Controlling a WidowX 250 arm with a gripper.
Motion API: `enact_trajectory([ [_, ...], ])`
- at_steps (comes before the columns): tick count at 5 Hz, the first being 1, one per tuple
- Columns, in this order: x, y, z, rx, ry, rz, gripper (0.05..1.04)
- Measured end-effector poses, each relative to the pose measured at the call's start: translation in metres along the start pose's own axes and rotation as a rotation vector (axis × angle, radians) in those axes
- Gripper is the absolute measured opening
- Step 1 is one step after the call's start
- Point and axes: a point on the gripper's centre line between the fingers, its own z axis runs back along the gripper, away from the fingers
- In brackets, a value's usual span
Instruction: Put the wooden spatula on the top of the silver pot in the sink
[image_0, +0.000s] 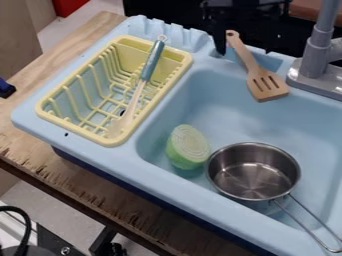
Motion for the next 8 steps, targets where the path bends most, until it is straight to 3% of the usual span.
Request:
enact_trajectory([
  [2,0.008,0.001,-0.013,0.065,-0.026,-0.022,0.999],
  [3,0.012,-0.001,-0.012,0.059,-0.034,-0.021,1.000],
  [6,0.013,0.000,-0.017,0.049,0.035,-0.125,1.000],
  [8,0.012,0.001,-0.017,0.037,0.051,-0.181,1.000],
])
